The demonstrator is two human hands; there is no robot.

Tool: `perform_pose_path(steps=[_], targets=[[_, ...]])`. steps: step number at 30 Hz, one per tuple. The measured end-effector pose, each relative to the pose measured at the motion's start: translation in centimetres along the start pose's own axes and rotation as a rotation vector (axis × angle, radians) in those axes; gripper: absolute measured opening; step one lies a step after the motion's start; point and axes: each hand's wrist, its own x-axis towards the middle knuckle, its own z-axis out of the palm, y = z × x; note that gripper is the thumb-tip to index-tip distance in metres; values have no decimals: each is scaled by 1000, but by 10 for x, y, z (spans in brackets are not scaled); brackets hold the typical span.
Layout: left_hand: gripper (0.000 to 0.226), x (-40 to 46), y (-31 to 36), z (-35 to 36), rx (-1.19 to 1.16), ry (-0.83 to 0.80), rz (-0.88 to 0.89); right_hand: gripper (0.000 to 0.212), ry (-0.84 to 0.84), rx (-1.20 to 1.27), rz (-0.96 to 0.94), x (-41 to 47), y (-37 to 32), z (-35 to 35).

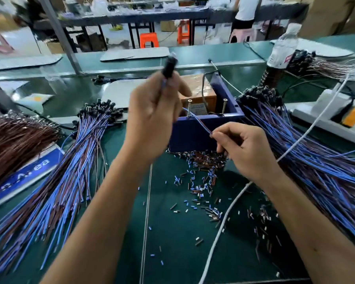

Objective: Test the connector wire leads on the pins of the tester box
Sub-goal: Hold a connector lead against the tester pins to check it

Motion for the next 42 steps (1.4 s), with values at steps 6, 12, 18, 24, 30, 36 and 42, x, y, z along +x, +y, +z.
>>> perform_pose_path(steps=[6,12,18,24,30,36,42], targets=[[18,-48,-15,44,461,-432,174,30,-76,55,17,-7,8,0],[33,-58,-16,39,480,-485,205,25,-274,195,67,-9,7,-13],[30,-63,5,45,358,-186,377,24,-151,530,77,-8,0,-18],[44,-52,-10,44,414,28,462,10,74,383,-36,7,-9,12],[30,-58,-22,40,346,29,489,11,303,109,-154,7,-12,26],[37,-54,-20,46,393,18,460,13,498,36,-205,19,-18,23],[41,-60,-15,44,419,-15,446,12,223,-30,-255,12,-19,14]])
